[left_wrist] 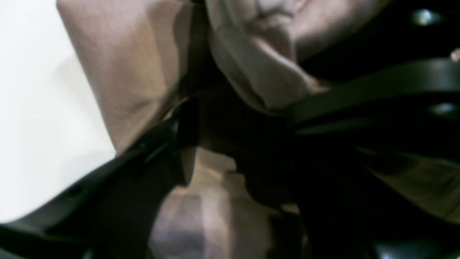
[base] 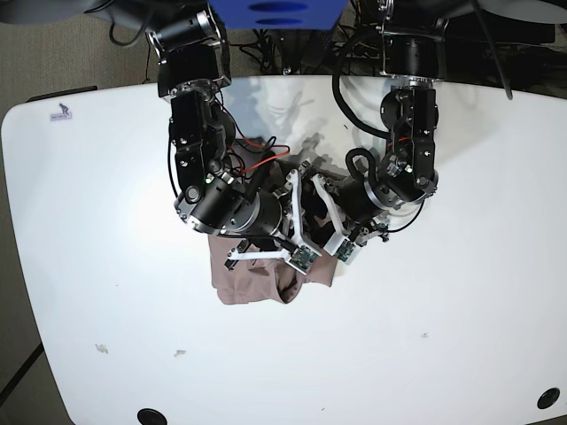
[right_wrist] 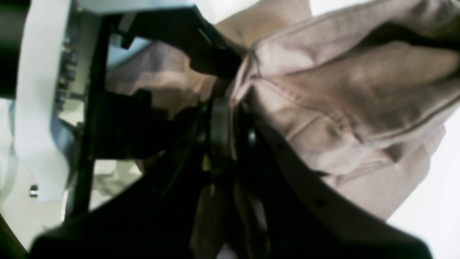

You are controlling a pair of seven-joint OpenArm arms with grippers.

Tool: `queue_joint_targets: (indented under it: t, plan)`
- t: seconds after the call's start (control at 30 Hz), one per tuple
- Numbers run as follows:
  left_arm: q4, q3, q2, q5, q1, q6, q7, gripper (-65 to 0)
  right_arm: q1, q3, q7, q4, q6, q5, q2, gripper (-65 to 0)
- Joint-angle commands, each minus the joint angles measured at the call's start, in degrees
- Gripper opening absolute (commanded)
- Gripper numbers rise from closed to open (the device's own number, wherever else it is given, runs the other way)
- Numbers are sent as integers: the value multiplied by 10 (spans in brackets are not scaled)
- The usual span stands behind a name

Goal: Fold the T-shirt properly
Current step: 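Bring both grippers together over the folded bundle, pressing the fold, then open the left gripper and lift it away from the bundle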

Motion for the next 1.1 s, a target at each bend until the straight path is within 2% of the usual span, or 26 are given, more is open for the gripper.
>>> queue_joint_targets:
  t: [0.0,0.57,0.77,1.07]
  plan:
    - [23,0,1,6,-2,3,17,-354,6,-2,6,5,1,13,-6,-650]
    - [101,-1,3,5,-2,3,17,-354,6,-2,5,35,1,13,-6,-650]
    - [138,-38,20,-2,-2,4,0,-344,6,-2,5,51,1,13,-6,-650]
    - [141,-81,22,-27,-15,4,1,-343,6,-2,-8,51,1,12,-6,-650]
